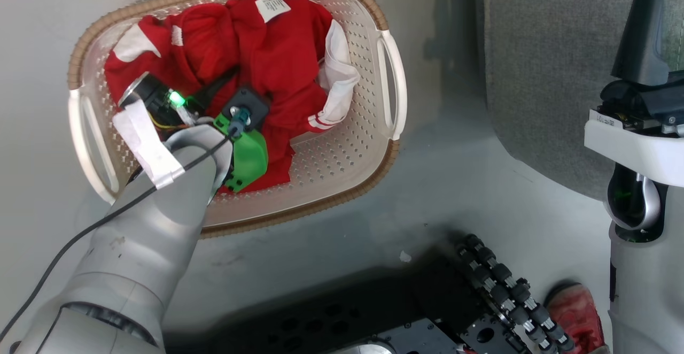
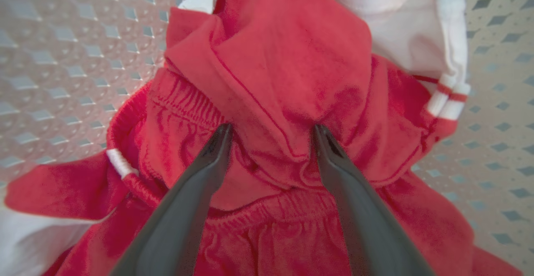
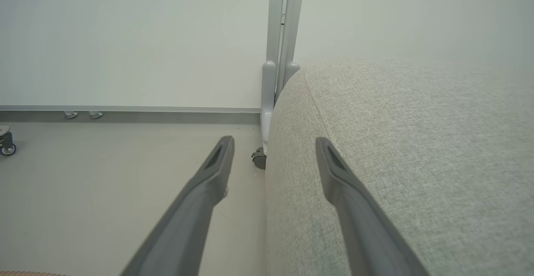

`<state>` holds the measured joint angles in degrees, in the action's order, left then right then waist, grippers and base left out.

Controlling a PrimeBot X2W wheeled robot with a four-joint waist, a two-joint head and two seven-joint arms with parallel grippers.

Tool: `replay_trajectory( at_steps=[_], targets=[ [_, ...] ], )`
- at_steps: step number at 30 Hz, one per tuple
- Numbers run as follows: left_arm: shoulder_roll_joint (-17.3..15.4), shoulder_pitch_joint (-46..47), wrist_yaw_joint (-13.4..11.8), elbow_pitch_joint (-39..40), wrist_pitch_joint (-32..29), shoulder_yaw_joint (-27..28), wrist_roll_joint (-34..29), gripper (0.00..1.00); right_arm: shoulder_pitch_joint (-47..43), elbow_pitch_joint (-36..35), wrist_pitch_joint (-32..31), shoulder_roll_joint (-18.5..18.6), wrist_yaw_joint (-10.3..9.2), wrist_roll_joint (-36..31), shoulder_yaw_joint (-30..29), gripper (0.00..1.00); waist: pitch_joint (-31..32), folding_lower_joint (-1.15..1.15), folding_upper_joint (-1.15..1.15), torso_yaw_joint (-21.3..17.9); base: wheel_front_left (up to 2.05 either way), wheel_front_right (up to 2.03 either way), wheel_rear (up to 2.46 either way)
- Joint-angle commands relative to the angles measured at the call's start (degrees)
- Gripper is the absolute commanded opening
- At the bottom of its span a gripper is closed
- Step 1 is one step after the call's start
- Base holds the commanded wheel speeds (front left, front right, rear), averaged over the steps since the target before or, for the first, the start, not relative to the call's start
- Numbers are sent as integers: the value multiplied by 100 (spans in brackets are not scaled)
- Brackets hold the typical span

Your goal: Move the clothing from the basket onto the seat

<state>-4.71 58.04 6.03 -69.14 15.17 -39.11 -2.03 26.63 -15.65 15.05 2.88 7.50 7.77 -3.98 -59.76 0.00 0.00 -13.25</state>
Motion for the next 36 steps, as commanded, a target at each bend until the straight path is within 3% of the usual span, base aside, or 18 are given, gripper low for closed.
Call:
replay_trajectory(
  at_steps=[1,5,6,7,8,20,25,36],
  targets=[
    [30,124,4,74,-3,61,117,100,64,-41,19,2,-2,-39,15,100,-95,0,0,-84,0,0,0],
    [83,76,100,353,-3,-72,220,100,22,-60,19,2,-2,-138,55,100,-90,0,0,-74,0,0,0],
    [89,55,111,383,-4,-149,214,55,7,-38,19,1,-2,-206,86,100,-73,0,0,-67,0,0,0],
    [96,41,127,408,-4,-225,208,36,-6,-19,19,3,-2,-281,115,100,-54,0,0,-59,0,0,0],
    [100,28,138,410,-4,-306,204,0,-10,-4,19,2,-2,-370,172,100,-26,0,0,-53,0,0,0],
    [47,-651,145,1063,-3,-424,531,0,-223,246,19,5,-2,-572,321,100,873,0,0,190,0,0,0],
    [32,-1373,147,1371,-4,-400,726,0,-461,420,19,6,-2,-615,333,100,1731,0,0,379,0,0,0],
    [121,-3076,-24,2498,-3,312,1333,0,-1386,1184,19,94,-2,-723,703,100,3906,0,0,726,0,0,0]
  ],
)
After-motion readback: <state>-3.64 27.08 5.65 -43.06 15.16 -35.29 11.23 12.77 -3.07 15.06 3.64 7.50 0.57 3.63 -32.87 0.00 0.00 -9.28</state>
